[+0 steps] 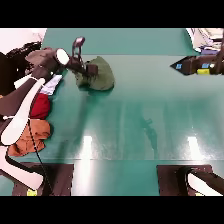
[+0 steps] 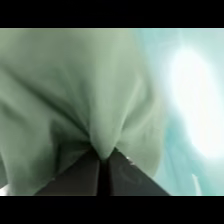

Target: Fold the shirts.

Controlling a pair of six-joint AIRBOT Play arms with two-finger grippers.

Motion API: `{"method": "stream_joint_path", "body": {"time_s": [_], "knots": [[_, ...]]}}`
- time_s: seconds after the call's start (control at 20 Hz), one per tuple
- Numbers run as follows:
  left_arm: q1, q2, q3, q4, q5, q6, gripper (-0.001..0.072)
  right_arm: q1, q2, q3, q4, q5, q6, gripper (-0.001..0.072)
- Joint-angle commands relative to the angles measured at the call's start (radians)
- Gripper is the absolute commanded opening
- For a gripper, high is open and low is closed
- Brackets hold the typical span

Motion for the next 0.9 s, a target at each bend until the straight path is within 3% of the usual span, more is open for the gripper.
{"method": "stream_joint_path", "body": {"time_s": [0.0,0.1,0.25,0.45,0.65,0.7,0.75,0.8,0.85], "knots": [[-0.032,0.058,0.272,-0.035,-0.183,0.123,0.0022,-0.011,0.000,0.154,-0.006,-0.012,0.000,0.0012],[-0.080,0.145,0.381,-0.050,-0.188,0.155,0.0022,-0.015,0.000,0.258,-0.027,-0.010,0.000,0.0012],[-0.166,0.281,0.359,-0.049,-0.224,0.154,0.0022,-0.015,0.000,0.380,-0.027,-0.011,0.000,0.0012],[-0.300,0.341,0.182,-0.048,-0.362,0.133,0.0023,-0.015,0.000,0.478,-0.027,0.015,0.000,0.0012],[-0.445,0.341,-0.091,-0.050,-0.278,0.109,0.0025,-0.015,0.002,0.494,-0.026,0.087,0.000,0.0012],[-0.476,0.341,-0.159,-0.050,-0.245,0.088,0.0067,-0.015,0.002,0.494,-0.026,0.109,0.000,0.0012],[-0.498,0.341,-0.217,-0.051,-0.219,0.068,0.0343,-0.015,0.002,0.494,-0.026,0.127,0.000,0.0012],[-0.511,0.341,-0.258,-0.050,-0.203,0.061,0.0541,-0.015,0.001,0.494,-0.026,0.139,0.000,0.0012],[-0.510,0.341,-0.282,-0.049,-0.195,0.064,0.0546,-0.015,0.002,0.494,-0.026,0.143,0.000,0.0012]]}}
